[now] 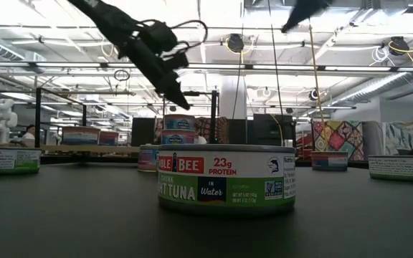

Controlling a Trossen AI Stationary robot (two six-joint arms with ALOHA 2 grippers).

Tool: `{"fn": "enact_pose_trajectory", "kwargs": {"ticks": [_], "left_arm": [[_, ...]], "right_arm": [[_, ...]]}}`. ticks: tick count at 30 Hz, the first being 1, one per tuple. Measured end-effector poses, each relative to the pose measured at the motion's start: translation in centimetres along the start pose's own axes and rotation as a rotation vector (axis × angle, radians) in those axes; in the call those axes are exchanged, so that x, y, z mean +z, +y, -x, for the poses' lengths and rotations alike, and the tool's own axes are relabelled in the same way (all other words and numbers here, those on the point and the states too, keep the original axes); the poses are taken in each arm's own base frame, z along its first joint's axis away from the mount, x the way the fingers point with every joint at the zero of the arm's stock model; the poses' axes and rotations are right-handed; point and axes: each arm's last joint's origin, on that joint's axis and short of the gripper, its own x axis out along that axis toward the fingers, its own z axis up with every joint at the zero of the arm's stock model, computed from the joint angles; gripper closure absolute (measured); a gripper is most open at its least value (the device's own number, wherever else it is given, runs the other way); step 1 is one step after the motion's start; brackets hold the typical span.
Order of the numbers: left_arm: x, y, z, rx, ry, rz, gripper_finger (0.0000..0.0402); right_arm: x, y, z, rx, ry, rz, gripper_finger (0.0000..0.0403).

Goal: Stack canned seafood by type on shelf
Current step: Stack the blue-pink tuna can on top of the other blue-pink tuna can on the shelf

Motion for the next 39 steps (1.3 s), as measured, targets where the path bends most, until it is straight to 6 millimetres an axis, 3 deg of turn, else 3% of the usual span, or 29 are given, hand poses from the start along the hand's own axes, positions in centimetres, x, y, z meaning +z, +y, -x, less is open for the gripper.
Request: {"fn": "enact_pose_trajectory", "kwargs": {"ticks": [6,13,20,39], "left_arm": [[0.7,0.6,-0.4,0.044,0.034,0.0,0.033],[0.4,1.7,0.1,0.065,0.099,0.028,0.033],[-1.1,2.8,-0.7,0.074,0.171,0.066,0.033],[-1.6,4.0,-1.9,0.109,0.147,0.078,0.033]], "right_arm": [[-5.1,0.8,-0.6,0.044,-0.052,-0.066,0.0403],[-7.9,0.9,-1.3,0.041,-0.031,-0.11,0.0403],[-8.1,1.0,-1.4,0.037,-0.034,-0.094,0.0403],[-7.6,1.1,-1.4,0.049,-0.073,-0.101,0.0403]]}}
